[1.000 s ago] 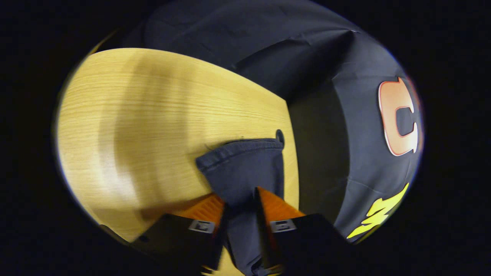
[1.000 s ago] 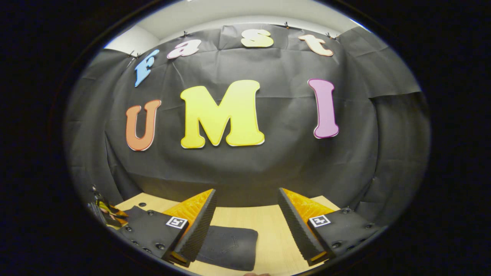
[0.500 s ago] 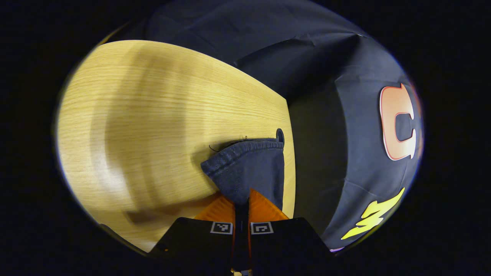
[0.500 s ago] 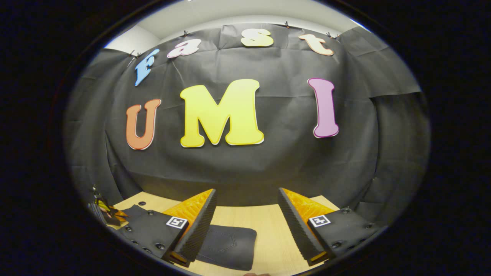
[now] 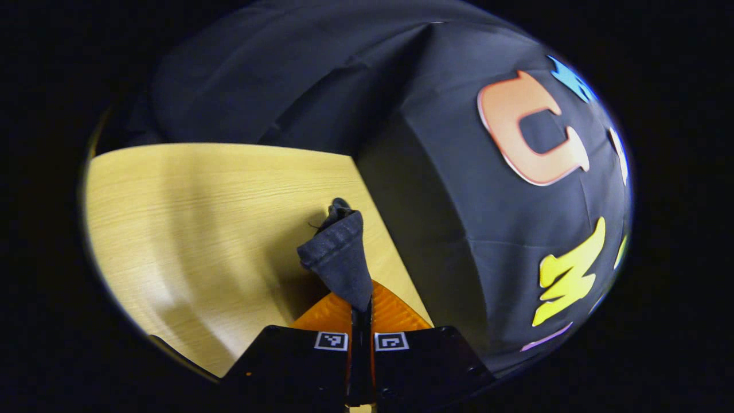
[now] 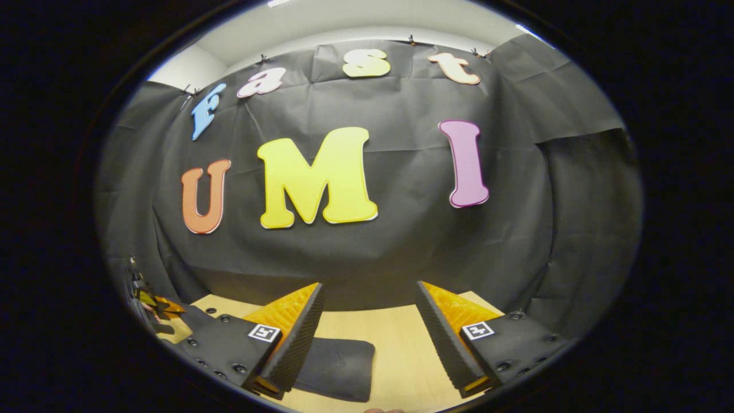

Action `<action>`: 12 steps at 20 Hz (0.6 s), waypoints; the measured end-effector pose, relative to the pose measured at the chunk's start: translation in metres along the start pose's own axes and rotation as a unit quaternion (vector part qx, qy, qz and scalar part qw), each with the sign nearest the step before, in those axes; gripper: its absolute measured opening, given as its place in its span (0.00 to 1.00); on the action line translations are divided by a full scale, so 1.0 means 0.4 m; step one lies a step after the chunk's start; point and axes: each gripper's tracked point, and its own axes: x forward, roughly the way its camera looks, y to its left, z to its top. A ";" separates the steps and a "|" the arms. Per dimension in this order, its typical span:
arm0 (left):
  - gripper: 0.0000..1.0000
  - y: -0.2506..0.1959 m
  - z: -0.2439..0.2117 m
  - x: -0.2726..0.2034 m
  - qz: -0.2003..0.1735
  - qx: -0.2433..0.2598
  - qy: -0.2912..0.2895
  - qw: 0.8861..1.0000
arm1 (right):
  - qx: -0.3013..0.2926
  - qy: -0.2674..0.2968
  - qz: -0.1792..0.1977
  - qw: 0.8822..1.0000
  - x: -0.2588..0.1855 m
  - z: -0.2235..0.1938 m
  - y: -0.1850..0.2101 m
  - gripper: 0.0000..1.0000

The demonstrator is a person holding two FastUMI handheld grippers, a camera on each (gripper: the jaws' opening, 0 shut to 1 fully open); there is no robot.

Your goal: Grasp the waist and the cuffs of the jeans and fold them to make the two legs overlap; first hold the waist and fold one-third of the jeans toward the cuffs, then hold the cuffs and fold the remaining one-third in the same direction to finish folding.

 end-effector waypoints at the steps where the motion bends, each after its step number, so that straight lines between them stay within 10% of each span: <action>1: 0.03 -0.037 -0.001 -0.017 -0.010 0.020 -0.007 1.000 | 0.001 -0.001 -0.002 1.000 -0.010 0.007 -0.015 0.99; 12: 0.03 -0.484 -0.274 -0.116 -0.139 0.249 -0.040 0.958 | -0.001 -0.020 -0.064 0.998 -0.152 0.064 -0.204 0.99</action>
